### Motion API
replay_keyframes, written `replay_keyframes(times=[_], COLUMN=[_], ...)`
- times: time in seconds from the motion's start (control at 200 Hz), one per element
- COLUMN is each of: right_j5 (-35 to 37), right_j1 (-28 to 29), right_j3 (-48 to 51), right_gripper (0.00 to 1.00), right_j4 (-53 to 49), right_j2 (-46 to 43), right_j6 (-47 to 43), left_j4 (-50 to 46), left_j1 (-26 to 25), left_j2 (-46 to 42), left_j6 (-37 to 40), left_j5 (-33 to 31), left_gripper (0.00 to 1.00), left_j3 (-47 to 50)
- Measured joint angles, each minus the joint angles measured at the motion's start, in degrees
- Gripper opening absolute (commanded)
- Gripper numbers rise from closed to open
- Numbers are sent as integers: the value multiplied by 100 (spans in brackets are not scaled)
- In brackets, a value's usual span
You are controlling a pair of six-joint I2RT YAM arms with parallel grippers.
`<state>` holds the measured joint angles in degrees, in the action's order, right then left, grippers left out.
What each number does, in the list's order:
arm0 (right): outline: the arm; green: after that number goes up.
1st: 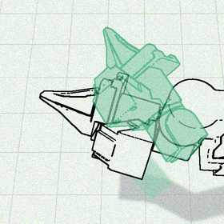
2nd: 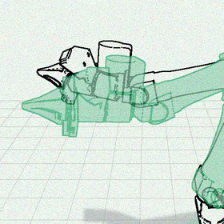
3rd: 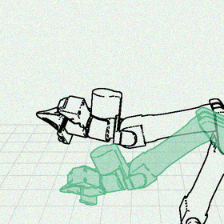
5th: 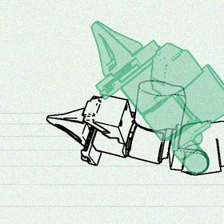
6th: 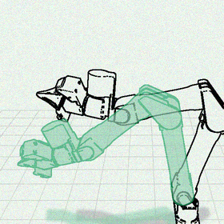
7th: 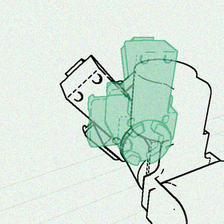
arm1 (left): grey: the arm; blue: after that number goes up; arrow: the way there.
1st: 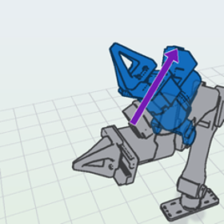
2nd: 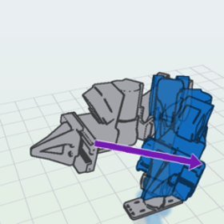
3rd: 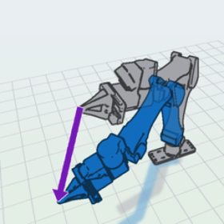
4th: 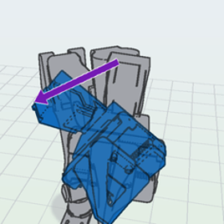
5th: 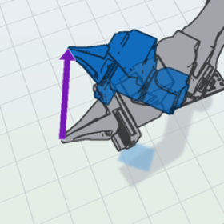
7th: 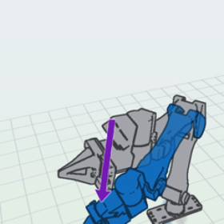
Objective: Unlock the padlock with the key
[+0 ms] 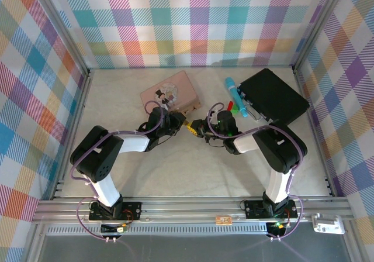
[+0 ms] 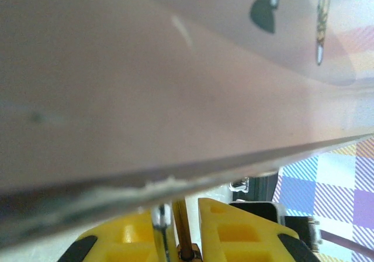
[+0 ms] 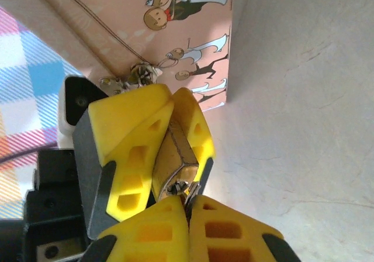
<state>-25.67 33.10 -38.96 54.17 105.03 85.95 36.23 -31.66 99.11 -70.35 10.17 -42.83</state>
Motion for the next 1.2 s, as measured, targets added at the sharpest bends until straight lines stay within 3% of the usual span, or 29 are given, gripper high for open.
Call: replay_keyframes(times=[0.145, 0.305, 0.545, 0.705, 0.99, 1.2], right_j5=[160, 796, 1287, 1458, 1416, 820], right_j1=[48, 258, 337, 396, 398, 245], right_j3=[48, -20, -743, -1051, -1137, -1137], right_gripper=[0, 0, 0, 0, 0, 0], right_j4=[286, 942, 728, 726, 791, 1099], right_j2=[33, 229, 306, 396, 728, 1145], right_j6=[1329, 2625, 3174, 3237, 3268, 3270], left_j4=[341, 1786, 3716, 4437, 4140, 2837], left_j1=[-46, -55, 7, 37, 42, 61], left_j2=[4, 291, 782, 981, 1025, 627], left_j6=[114, 369, 509, 579, 726, 979], left_j5=[-192, -597, -1368, -1690, -1838, -1784], left_gripper=[0, 0, 0, 0, 0, 0], left_j3=[136, 411, 527, 507, 507, 511])
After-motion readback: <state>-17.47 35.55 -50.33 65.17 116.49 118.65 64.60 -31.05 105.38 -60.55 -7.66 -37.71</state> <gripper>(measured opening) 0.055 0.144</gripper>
